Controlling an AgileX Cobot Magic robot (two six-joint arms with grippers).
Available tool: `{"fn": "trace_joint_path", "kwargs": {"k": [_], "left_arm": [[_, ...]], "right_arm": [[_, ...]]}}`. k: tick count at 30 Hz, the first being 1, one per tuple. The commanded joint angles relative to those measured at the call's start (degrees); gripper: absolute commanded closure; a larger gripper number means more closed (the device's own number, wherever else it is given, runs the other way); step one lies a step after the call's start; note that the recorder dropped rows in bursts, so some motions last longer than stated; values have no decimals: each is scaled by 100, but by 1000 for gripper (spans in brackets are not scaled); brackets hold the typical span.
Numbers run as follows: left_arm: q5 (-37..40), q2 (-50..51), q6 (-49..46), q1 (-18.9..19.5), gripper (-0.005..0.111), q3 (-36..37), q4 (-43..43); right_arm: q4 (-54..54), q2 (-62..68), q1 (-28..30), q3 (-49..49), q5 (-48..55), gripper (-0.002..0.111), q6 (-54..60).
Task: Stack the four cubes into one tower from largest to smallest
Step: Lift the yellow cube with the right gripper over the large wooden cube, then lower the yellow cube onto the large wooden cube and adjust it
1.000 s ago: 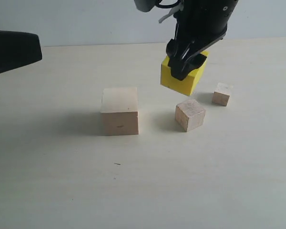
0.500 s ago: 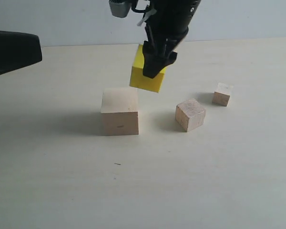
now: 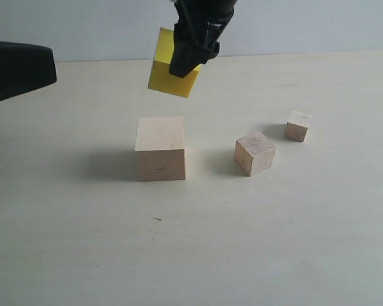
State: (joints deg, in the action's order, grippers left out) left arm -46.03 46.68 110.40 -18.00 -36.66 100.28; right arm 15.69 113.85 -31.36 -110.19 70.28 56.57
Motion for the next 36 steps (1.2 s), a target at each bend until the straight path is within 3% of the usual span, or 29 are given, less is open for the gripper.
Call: {"fn": "trace_joint_path", "kwargs": {"k": [1,13,36], "left_arm": [[21,-12,-73,-29,107,17,-33],[160,-2,-138,-29,107,17,-33],[160,-2,-214,-29,107,17,-33]], "right_arm": [[120,180,1,-40,-31,108,23],[-227,389,-449,-40,-31,108,39],[-225,842,-459,-40,-31,108,-107]]}}
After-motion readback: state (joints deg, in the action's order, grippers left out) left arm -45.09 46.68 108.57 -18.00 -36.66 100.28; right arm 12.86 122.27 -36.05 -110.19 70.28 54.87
